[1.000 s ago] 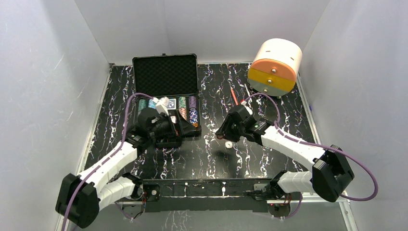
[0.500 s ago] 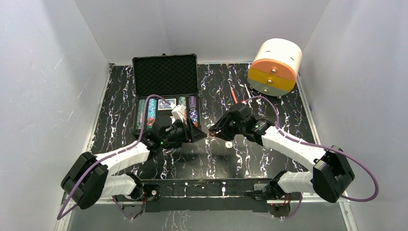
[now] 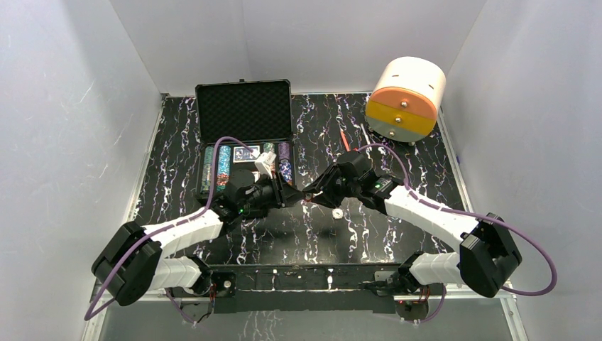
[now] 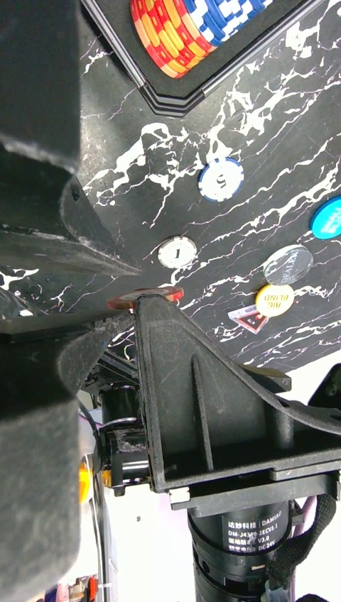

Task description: Pack up texas hold em set

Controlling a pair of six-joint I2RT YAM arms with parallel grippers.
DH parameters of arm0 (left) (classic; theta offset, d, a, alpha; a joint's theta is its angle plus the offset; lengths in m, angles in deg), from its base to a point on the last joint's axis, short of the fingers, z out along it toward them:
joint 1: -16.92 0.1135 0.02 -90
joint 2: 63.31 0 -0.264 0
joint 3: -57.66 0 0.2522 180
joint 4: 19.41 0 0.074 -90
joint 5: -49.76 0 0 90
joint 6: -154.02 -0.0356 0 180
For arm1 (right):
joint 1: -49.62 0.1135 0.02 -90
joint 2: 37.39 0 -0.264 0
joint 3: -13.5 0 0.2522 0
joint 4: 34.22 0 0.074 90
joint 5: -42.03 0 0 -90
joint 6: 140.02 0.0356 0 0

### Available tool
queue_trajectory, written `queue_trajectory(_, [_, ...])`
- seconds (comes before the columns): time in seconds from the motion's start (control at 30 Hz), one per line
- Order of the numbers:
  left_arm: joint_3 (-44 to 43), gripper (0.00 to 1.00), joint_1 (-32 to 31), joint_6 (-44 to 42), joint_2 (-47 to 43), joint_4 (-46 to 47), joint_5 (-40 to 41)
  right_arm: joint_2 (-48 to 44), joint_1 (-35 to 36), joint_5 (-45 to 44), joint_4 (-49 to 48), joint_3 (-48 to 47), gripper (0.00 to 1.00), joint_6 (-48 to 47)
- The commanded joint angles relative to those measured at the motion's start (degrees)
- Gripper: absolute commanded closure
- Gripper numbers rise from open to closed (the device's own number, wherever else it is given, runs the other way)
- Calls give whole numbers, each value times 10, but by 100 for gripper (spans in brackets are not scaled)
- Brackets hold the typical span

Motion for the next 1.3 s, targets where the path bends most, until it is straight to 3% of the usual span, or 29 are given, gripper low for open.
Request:
queue_trajectory(0.0, [-25,78,-3,-26,-5,27,8,-2,3,14,-49,5,55,28])
queue_trajectory(0.23, [-34,79,-4,-27,9,28,-4,7,3,27,-68,11,55,38])
queue_trajectory(0.4, [-36,100,-4,-54,11,25,0,8,3,23,-65,10,53,35])
queue_trajectory(0.47, [-39,100,-4,-80,6,8,6,5,2,10,-54,6,44,25])
queue_trajectory(0.53, [-53,100,-4,-139,-3,-35,14,-1,-5,-12,-24,-8,30,-2])
queue_trajectory(0.6, [-76,100,-3,-216,-15,-105,28,-10,-18,-39,13,-21,22,-32])
queue_trajectory(0.83, [-180,100,-4,-577,-19,-381,18,-94,-81,-133,89,-10,18,-93])
queue_trajectory(1.07, [-268,100,-3,-729,63,-528,12,-126,-97,-132,99,16,18,-101])
queue_trajectory(1.27, [-304,100,-3,-778,119,-544,68,-123,-97,-108,89,32,19,-95])
